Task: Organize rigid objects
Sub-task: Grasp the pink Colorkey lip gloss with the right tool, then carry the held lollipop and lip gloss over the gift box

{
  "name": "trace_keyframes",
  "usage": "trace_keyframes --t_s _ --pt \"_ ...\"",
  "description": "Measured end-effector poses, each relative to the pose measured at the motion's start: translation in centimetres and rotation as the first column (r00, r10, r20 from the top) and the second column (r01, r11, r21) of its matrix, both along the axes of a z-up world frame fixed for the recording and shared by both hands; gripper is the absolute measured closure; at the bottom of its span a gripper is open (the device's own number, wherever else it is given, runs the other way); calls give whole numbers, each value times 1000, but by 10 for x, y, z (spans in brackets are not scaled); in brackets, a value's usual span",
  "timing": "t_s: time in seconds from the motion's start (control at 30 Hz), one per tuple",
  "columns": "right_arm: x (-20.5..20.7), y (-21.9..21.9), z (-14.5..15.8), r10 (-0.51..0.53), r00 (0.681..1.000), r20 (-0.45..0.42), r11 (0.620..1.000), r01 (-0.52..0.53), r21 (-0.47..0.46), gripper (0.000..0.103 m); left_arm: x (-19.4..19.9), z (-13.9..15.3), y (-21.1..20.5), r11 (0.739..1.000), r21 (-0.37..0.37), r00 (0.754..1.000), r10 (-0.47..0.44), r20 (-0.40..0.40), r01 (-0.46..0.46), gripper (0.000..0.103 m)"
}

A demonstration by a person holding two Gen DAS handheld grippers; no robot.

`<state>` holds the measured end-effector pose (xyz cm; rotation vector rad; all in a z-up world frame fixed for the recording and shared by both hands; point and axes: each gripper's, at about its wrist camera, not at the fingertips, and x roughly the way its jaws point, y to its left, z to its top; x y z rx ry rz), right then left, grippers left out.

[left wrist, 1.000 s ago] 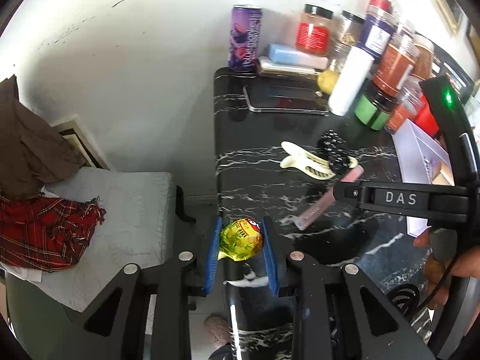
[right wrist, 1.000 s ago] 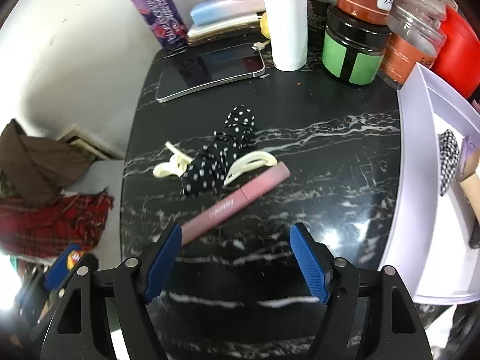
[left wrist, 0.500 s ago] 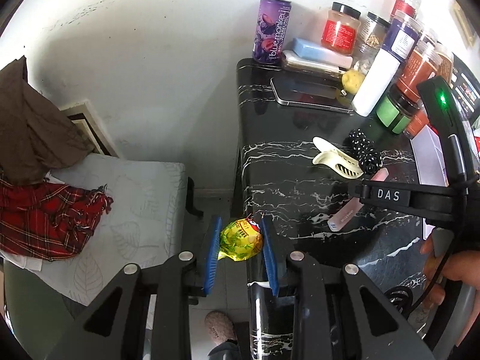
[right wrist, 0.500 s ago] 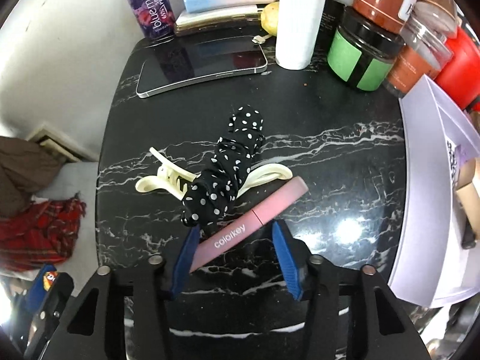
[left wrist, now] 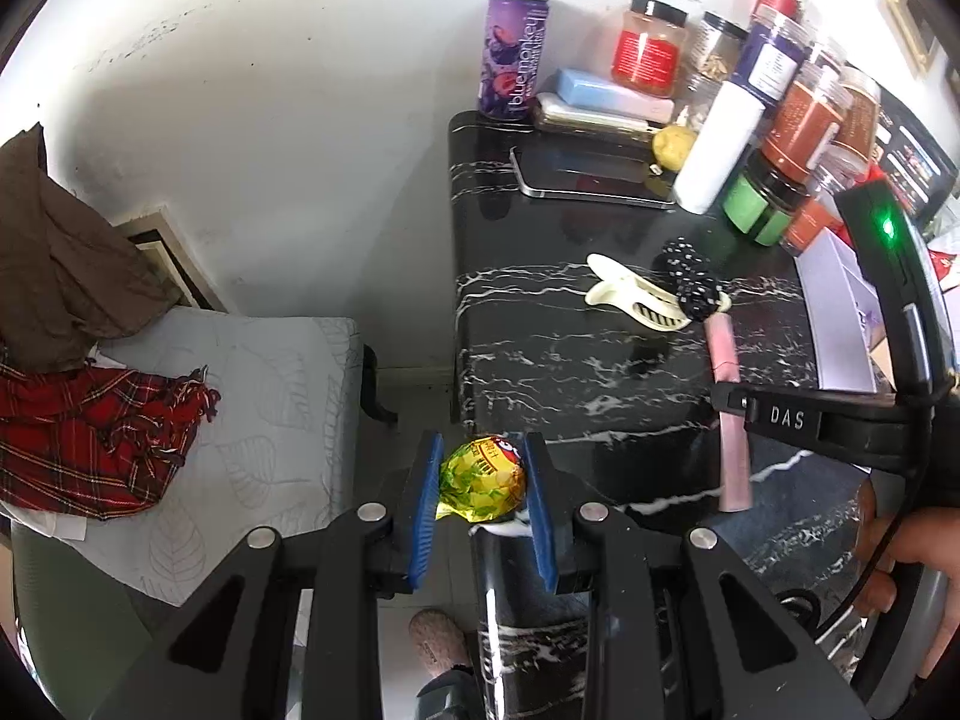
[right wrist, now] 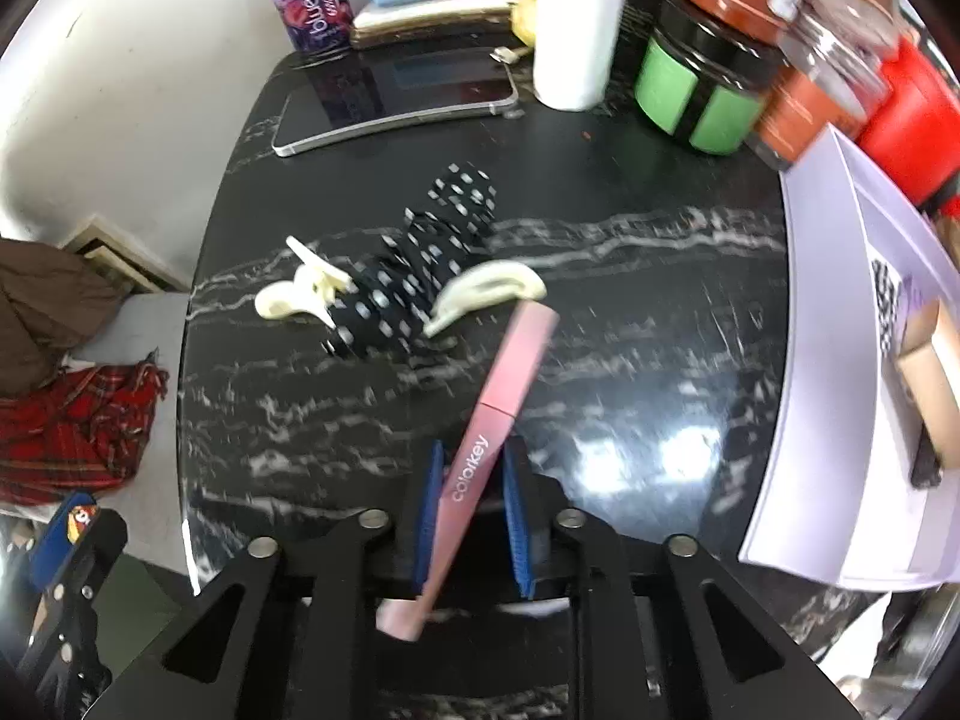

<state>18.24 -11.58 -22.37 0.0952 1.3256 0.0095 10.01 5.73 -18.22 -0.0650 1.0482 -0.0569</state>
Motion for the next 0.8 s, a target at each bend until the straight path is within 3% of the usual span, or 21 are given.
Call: trace_keyframes --t_s 0.47,0.8 --pt "-56 -20 10 54 998 -27 998 -53 23 90 -27 29 -22 998 8 998 -56 6 56 76" --pt "-88 -41 41 54 999 0 998 -54 43 90 -47 47 -39 995 -1 995 -102 13 102 76"
